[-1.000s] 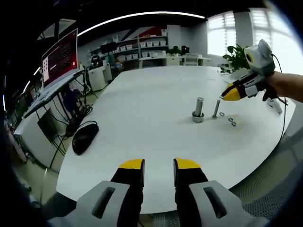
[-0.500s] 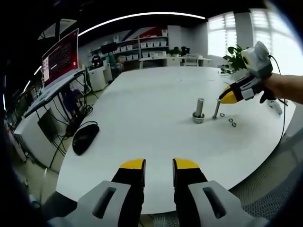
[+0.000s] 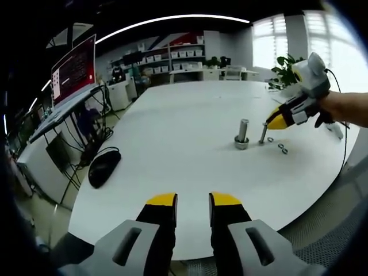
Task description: Place the washer onto the threaded stud by aligning its center hole with the stud, sliding it down to the base, and recovering from edge contact or off-axis alignment until the washer reaches the visible bottom stop.
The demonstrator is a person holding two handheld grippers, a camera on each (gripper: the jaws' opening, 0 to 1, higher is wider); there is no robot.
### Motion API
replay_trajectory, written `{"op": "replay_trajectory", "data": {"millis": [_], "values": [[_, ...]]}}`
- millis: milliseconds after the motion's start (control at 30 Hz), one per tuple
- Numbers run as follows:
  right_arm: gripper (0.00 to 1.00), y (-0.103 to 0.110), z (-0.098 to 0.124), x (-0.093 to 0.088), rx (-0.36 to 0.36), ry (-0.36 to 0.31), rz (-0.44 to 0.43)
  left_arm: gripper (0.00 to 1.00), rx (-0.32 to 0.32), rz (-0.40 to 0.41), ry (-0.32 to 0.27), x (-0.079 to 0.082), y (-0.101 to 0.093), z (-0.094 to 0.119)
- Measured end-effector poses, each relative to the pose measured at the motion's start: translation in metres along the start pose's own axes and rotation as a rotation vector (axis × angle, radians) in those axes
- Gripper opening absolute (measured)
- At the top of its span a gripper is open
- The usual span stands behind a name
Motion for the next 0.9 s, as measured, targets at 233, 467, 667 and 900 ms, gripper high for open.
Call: {"op": "replay_trajectory", "data": {"millis": [233,467,667,900], "values": [[0.14,0.001,-0.01,-0.006,0.01,0.026,0.006,0.19,-0.001,-0.002,0.002,0.0,0.0,0.0],[0.14,0.001,-0.021,-0.012,0.017,0.06,0.025,0.17,-0.011,0.002,0.007,-0.001,0.0,0.0],[0.14,0.004,-0.028,-0.017,0.023,0.077,0.022,0.16,-0.008,0.0,0.009,-0.002,0.001,0.0],[0.16,0.005,-0.033,-0.024,0.051,0.086,0.003,0.15,-0.007,-0.001,0.013,-0.003,0.002,-0.001]]}}
Point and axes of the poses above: the point that each gripper's makers call its tool centre point, and the gripper's own axes: z roughly backward along the fingers, y roughly to its left, x roughly out of its top, the point moved 8 cm from there along z, roughly backward along the fingers, and after that the axes turned 4 degrees about y, right-handed, at the moved point
